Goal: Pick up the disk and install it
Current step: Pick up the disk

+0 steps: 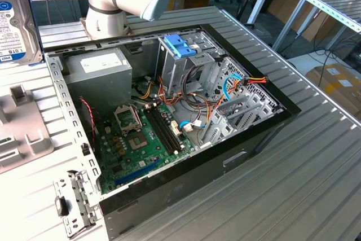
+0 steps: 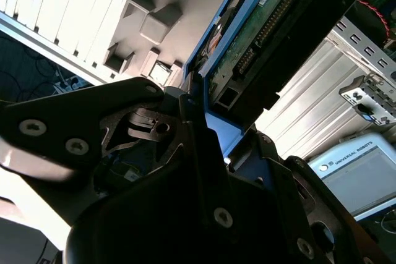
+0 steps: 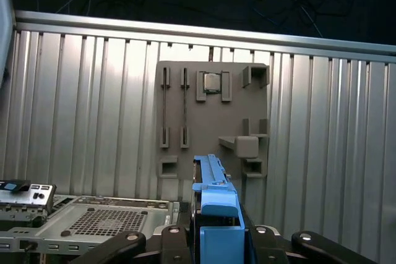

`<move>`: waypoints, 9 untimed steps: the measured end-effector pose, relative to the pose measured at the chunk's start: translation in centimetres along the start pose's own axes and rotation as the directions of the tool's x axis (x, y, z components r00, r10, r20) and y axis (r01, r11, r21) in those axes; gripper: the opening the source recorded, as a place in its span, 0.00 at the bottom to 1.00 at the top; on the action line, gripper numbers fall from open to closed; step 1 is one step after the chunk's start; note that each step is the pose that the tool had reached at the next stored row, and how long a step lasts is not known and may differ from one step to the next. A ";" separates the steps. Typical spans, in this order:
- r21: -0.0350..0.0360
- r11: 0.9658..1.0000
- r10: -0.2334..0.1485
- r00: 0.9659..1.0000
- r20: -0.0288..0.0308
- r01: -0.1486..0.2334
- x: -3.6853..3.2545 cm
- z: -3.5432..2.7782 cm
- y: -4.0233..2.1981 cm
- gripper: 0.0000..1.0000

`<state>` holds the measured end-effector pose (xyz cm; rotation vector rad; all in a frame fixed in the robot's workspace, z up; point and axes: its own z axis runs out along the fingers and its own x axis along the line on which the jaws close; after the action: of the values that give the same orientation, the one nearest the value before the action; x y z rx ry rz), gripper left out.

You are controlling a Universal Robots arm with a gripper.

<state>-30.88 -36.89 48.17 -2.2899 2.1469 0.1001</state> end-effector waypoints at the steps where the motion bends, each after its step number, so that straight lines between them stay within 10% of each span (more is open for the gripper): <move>1: 0.000 1.000 0.000 1.000 0.000 0.000 0.04 0.00 -0.05 0.37; 9: 0.000 1.000 0.000 1.000 0.000 0.000 0.25 0.01 -0.31 0.37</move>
<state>-30.56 -37.13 48.14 -2.2900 2.1469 0.1001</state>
